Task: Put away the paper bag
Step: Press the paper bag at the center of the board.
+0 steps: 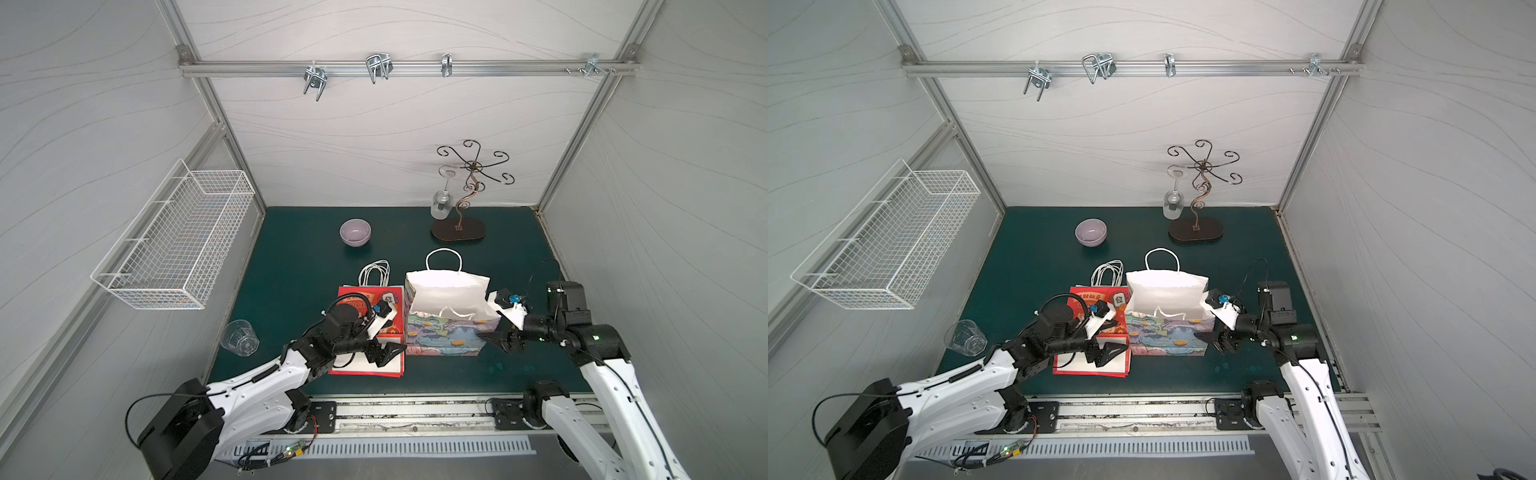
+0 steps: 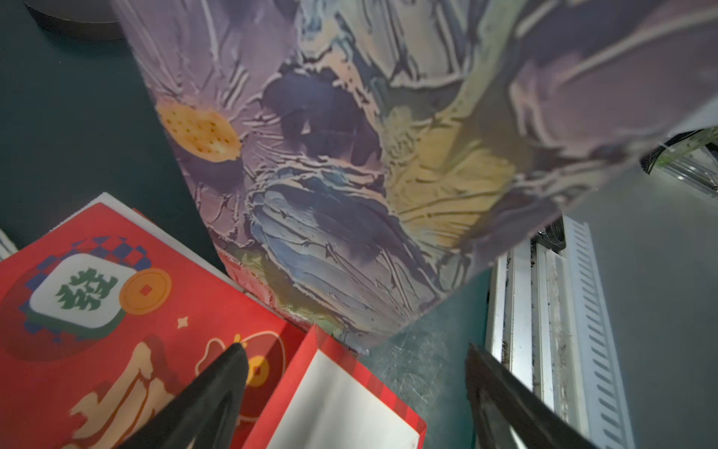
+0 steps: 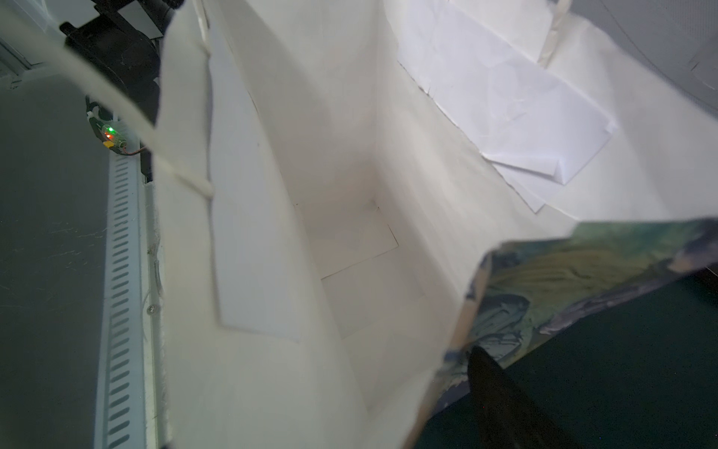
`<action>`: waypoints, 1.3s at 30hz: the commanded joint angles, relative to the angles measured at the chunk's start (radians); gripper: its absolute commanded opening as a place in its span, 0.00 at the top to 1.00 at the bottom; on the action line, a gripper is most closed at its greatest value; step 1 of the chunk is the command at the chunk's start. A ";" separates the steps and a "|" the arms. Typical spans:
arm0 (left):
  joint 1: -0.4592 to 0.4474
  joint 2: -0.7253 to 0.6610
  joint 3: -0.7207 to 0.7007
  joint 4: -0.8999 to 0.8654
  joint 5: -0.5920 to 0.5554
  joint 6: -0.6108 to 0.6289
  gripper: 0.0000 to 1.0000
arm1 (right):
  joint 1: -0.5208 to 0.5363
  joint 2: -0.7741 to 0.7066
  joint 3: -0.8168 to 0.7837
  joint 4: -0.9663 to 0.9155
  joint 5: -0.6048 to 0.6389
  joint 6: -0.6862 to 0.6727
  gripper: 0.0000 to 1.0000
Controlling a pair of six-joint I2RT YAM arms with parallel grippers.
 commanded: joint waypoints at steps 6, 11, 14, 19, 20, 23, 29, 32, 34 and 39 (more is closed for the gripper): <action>-0.044 0.172 0.029 0.265 -0.041 -0.036 0.09 | 0.006 -0.002 0.012 -0.031 0.002 -0.012 0.22; -0.044 0.225 0.035 0.342 -0.018 -0.035 0.09 | 0.005 -0.003 0.012 -0.029 -0.005 -0.006 0.22; -0.046 0.259 0.039 0.390 0.017 -0.042 0.09 | 0.004 -0.004 0.012 -0.031 -0.007 -0.004 0.22; -0.046 0.287 0.040 0.436 0.067 -0.006 0.11 | 0.004 -0.008 0.009 -0.033 -0.011 -0.003 0.22; -0.046 0.297 0.042 0.449 0.078 -0.002 0.11 | 0.004 -0.007 0.008 -0.033 -0.014 -0.001 0.22; -0.046 0.331 0.046 0.519 0.111 -0.012 0.11 | 0.004 -0.011 0.008 -0.034 -0.019 0.001 0.22; -0.046 0.341 0.041 0.618 0.105 -0.035 0.12 | 0.005 -0.015 0.009 -0.035 -0.018 0.005 0.22; -0.044 0.263 0.027 0.592 0.061 -0.038 0.12 | 0.005 -0.015 0.012 -0.042 -0.009 0.000 0.22; -0.045 0.187 0.029 0.527 0.041 -0.020 0.13 | 0.005 -0.017 0.010 -0.046 -0.008 -0.002 0.22; -0.045 0.033 0.080 0.365 0.016 0.047 0.18 | 0.003 -0.021 -0.001 -0.038 -0.006 -0.003 0.23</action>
